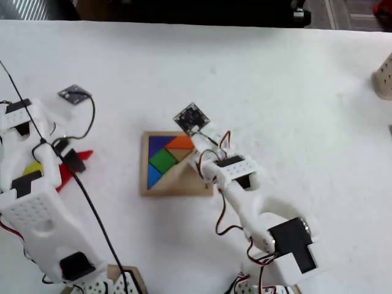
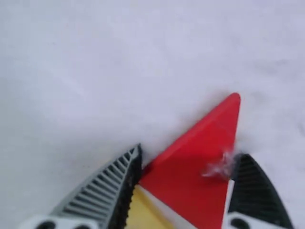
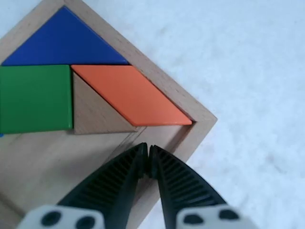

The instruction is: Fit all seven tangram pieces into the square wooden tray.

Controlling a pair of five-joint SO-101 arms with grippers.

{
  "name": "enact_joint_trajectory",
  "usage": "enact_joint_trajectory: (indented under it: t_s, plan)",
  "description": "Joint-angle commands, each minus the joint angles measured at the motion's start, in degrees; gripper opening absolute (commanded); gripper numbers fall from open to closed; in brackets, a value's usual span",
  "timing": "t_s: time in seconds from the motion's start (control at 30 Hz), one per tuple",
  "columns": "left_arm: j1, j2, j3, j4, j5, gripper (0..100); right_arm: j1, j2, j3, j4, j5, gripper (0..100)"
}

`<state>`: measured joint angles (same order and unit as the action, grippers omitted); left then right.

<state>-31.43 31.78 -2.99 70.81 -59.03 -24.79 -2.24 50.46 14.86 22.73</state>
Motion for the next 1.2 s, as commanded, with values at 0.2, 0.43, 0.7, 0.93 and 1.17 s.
enact_joint_trajectory:
  t_s: [0.2,0.43,0.7,0.93,1.17]
  plan:
    - [-3.47,-1.63,-0.35,-5.19,-2.73,34,-0.31,-0.13,-2.02,0.22,1.23,1.8]
    - [-4.44,-1.19,0.00,-4.66,-2.90,34,-0.31,-0.13,-2.02,0.22,1.23,1.8]
    - [-7.25,-1.10,0.35,-4.40,-5.01,34,-0.31,-0.13,-2.02,0.22,1.23,1.8]
    - [-6.99,-3.47,-0.70,3.96,-5.19,34,-0.31,-0.13,-2.02,0.22,1.23,1.8]
    - [-6.64,-11.12,7.74,0.62,-5.01,34,-0.31,-0.13,-2.02,0.22,1.23,1.8]
